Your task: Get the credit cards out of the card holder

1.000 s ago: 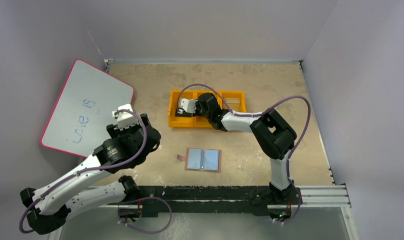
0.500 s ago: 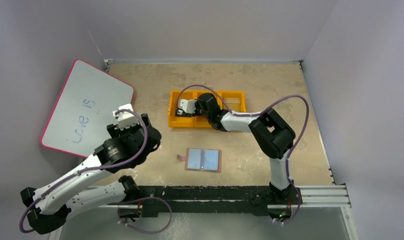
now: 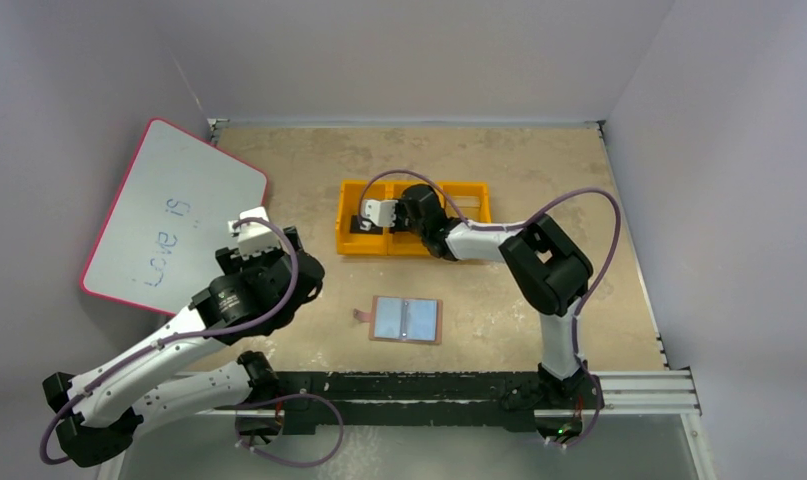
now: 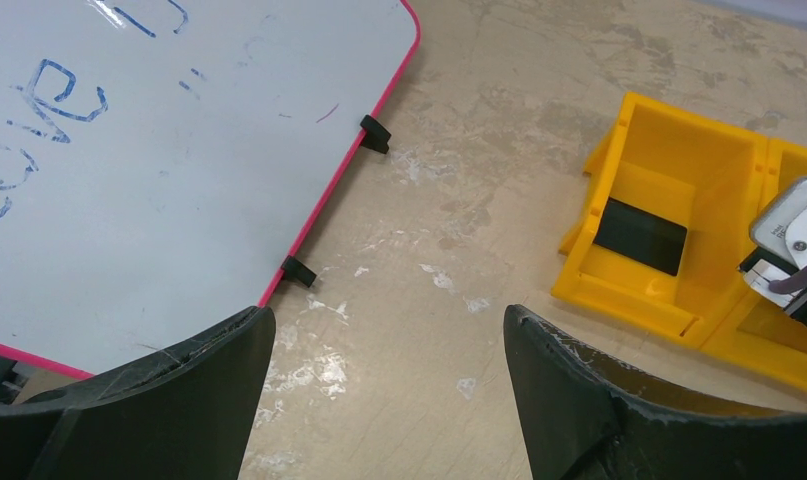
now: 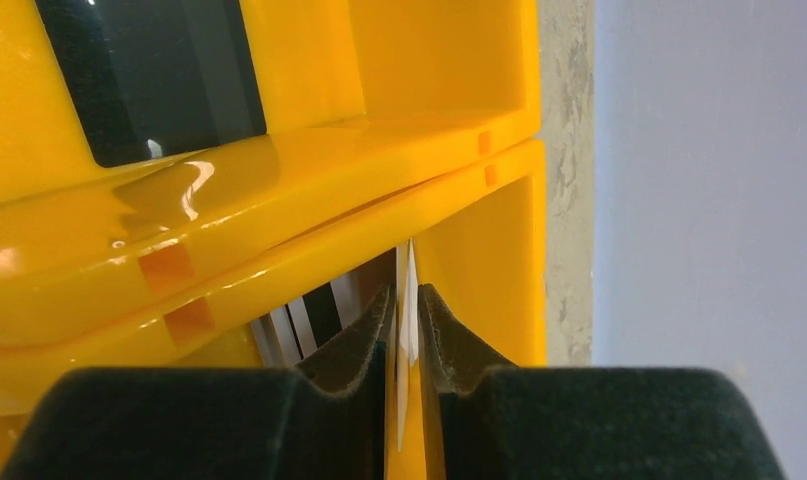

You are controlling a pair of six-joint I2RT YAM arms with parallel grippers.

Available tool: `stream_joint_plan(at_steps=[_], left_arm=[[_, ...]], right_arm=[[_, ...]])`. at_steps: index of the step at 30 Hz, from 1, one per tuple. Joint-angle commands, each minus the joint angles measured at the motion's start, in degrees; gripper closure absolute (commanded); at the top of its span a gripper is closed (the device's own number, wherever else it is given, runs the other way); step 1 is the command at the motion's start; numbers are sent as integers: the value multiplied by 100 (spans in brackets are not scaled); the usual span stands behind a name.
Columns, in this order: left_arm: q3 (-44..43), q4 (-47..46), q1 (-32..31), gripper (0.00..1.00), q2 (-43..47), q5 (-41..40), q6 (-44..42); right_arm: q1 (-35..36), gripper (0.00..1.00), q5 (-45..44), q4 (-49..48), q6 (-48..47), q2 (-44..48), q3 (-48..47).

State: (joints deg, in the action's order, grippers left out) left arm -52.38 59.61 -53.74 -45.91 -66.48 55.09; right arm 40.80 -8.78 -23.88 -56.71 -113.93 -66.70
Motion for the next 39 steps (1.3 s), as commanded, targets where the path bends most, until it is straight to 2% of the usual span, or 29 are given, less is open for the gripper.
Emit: stream_joint_plan(at_steps=[1,2,6,9,12,15,18,22,24,26,27,28,30,32,34,36,39], left_arm=[[-196,-38,12,15,6,-148,37],[-197,-38,12,15,4,-154,35],[-200,-42,15,15,-21,-150,28],[-197,-53,18,15,-51,-135,13],[-197,-64,16,15,-96,-126,-6],[-204,-49,18,15,-144,-120,-3],[-199,-46,15,15,-159,-126,2],[-193,-52,21,15,-183,-107,-6],[-180,-86,17,15,-202,-67,-34],[-168,-158,23,15,-227,-8,-116],[-148,-187,26,15,-249,41,-139],[-136,-233,26,14,-259,97,-174],[-84,-387,21,13,-275,274,-306],[-18,-625,21,13,-286,624,-489],[66,-836,22,12,-275,1005,-496],[244,-1238,21,12,-257,1549,-472],[437,-1770,21,12,-339,2352,-308]], right_arm=[[-63,84,346,-154,-108,402,31],[-63,77,402,-117,-104,425,27],[-63,74,494,22,-59,548,11],[-63,65,691,155,35,732,1],[-63,63,893,247,231,999,16],[-39,63,530,114,251,1310,110],[-37,61,483,-336,962,1957,428],[-37,54,640,-1268,2713,3360,1366],[-36,39,594,-1701,3776,3950,1923],[-37,25,641,-1732,5068,4436,2353],[-37,5,540,-1645,5812,4652,2504],[-37,1,175,-1401,6607,4821,2618],[-45,0,-233,-724,8372,5097,2780],[-45,0,221,-167,8862,5288,2911],[-44,0,422,354,9844,5437,3082],[-45,0,1067,-142,10476,5537,3635],[98,10,1741,-1484,11321,5408,4583]])
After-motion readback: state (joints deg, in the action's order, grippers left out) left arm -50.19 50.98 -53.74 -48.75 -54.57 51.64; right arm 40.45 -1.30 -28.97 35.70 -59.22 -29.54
